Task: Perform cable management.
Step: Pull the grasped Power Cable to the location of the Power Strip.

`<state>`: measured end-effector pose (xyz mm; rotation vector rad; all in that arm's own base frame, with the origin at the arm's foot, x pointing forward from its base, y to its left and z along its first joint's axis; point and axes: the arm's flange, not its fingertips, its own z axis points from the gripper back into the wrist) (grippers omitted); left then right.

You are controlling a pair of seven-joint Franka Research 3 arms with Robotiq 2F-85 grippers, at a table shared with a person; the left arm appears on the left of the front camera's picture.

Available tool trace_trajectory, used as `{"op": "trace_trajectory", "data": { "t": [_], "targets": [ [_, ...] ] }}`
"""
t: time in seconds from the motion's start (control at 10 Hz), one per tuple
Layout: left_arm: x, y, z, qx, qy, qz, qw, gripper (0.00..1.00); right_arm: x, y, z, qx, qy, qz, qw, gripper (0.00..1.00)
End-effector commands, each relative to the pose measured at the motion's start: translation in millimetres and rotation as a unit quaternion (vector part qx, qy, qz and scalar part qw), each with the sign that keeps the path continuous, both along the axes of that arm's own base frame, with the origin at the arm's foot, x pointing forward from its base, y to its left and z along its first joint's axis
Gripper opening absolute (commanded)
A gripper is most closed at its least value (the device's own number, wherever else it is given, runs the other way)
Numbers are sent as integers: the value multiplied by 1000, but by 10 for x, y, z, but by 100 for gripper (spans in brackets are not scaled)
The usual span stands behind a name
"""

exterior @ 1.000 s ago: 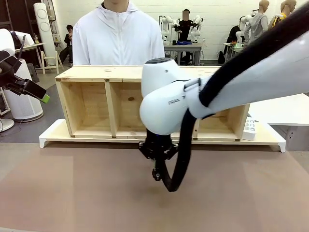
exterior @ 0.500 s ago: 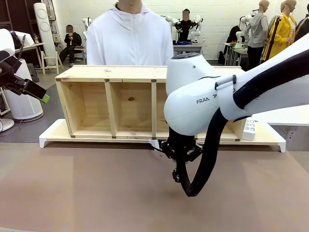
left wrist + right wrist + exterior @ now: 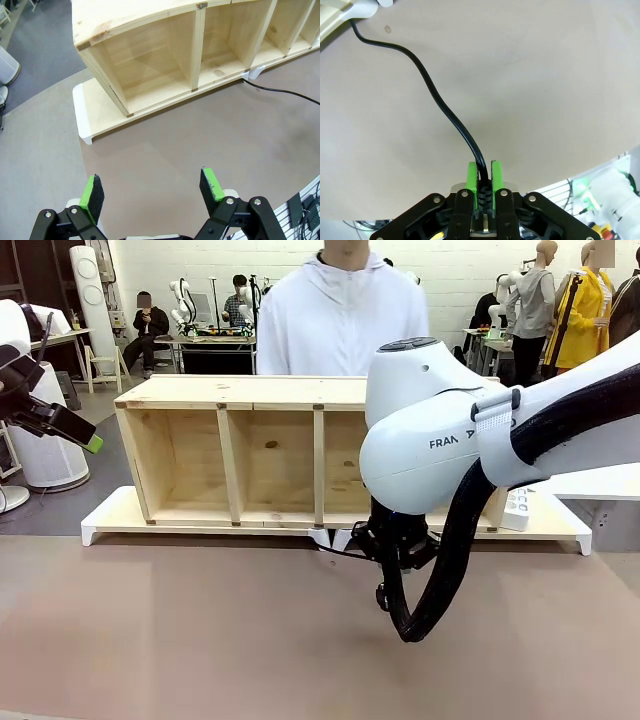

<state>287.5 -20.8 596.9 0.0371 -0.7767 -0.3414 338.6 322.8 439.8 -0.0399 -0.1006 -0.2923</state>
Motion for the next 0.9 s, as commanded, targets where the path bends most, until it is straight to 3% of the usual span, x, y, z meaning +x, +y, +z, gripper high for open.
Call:
{"op": "trace_trajectory", "data": {
  "t": [0.0,0.5,0.8],
  "targets": [
    [26,5,0,1,-5,1,1000,100,-7,15,1,2,2,7,1000,14],
    [26,5,0,1,-5,1,1000,100,-21,26,-11,-2,0,4,1000,14],
    [26,5,0,1,-5,1,1000,100,-19,-773,34,-19,9,-57,998,14]
  ]
}}
